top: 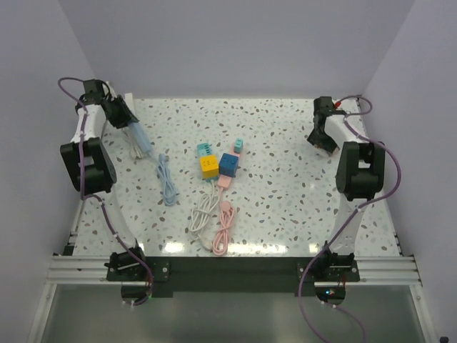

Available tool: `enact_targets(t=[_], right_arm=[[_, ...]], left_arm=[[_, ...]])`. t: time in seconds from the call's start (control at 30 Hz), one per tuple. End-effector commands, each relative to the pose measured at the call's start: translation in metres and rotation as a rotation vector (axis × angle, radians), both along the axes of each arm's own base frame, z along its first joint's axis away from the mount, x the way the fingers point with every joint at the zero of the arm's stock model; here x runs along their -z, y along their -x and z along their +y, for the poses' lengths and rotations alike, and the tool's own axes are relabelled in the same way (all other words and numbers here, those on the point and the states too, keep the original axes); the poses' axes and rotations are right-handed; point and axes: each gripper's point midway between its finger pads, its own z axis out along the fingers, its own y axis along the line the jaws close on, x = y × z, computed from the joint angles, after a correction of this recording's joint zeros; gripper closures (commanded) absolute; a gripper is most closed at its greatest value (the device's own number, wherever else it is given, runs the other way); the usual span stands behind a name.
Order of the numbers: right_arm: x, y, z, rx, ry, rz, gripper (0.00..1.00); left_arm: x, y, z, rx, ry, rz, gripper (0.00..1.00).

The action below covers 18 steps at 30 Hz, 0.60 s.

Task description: Pull the plug off the socket

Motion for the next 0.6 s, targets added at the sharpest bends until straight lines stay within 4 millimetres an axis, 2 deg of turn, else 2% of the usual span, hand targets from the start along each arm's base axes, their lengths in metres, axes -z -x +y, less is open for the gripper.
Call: enact_targets(t=[0.0, 0.03, 0.07, 0.1, 0.13, 0.2, 0.23, 0.37, 0.47, 0.53, 0.57], right_arm=[[-0.012, -0.019, -0.019, 0.061, 0.006, -0.051, 0.79], [-0.017, -0.025, -0.019, 0.054, -0.005, -0.066, 0.65], [-0.019, -0.027, -0.02, 0.052, -0.012, -0.073, 0.59], [-0.023, -0.032, -0.018, 0.042, -0.024, -0.093, 0.52], [-0.028, -0.036, -0.015, 0.029, -0.044, -0.108, 0.4], [-0.039, -0.039, -0.013, 0.016, -0.064, -0.136, 0.32], [-0.051, -0.041, -0.007, -0.005, -0.09, -0.167, 0.27], [-0.089, -0.039, 0.008, -0.064, -0.15, -0.25, 0.18], [-0.115, -0.028, 0.02, -0.112, -0.184, -0.289, 0.14], [-0.116, -0.014, 0.027, -0.132, -0.212, -0.266, 0.12], [-0.129, -0.007, 0.033, -0.154, -0.218, -0.289, 0.12]], left_arm=[[-0.008, -0.019, 0.013, 0.006, -0.077, -0.07, 0.9], [-0.005, -0.02, 0.012, 0.006, -0.077, -0.066, 0.87], [-0.004, -0.02, 0.013, 0.004, -0.077, -0.066, 0.85], [-0.001, -0.021, 0.014, 0.003, -0.074, -0.063, 0.77], [0.002, -0.021, 0.013, 0.007, -0.068, -0.061, 0.71], [0.002, -0.021, 0.011, 0.01, -0.062, -0.063, 0.65], [0.003, -0.02, 0.011, 0.007, -0.06, -0.06, 0.62], [-0.006, -0.021, 0.013, -0.007, -0.071, -0.082, 0.38], [-0.008, -0.019, 0.018, -0.031, -0.093, -0.079, 0.32], [-0.005, -0.015, 0.02, -0.047, -0.102, -0.057, 0.2], [-0.004, -0.013, 0.02, -0.052, -0.099, -0.055, 0.11]])
